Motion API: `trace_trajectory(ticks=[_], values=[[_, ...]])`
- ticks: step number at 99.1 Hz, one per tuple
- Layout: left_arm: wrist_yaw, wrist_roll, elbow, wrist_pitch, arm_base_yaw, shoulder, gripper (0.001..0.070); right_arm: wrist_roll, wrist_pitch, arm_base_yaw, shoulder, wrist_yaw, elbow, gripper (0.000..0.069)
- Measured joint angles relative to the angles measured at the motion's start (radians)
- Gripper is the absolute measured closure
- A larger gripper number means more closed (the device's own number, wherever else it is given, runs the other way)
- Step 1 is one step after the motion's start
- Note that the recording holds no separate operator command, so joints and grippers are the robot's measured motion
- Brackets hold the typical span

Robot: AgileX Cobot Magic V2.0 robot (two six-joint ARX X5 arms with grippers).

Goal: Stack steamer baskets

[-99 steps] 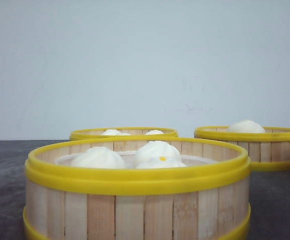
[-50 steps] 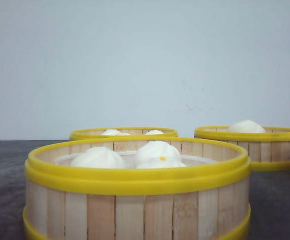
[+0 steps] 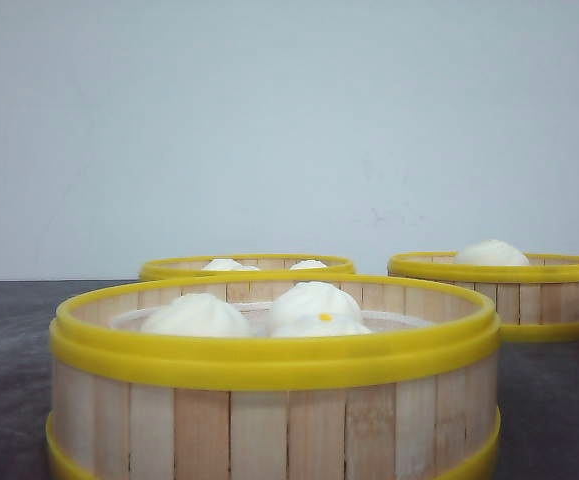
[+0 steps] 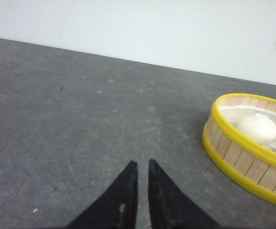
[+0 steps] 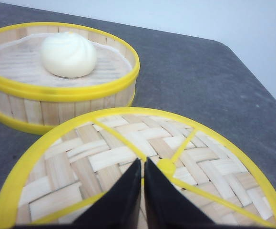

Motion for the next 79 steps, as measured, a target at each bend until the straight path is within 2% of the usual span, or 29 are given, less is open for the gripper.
trace_trajectory(ticks=[79], values=[[0.001, 0.0, 0.0, 0.001, 0.0, 0.008, 0.0695, 0.0, 0.015, -0.001, 0.0, 0.0, 0.0, 0.0684]])
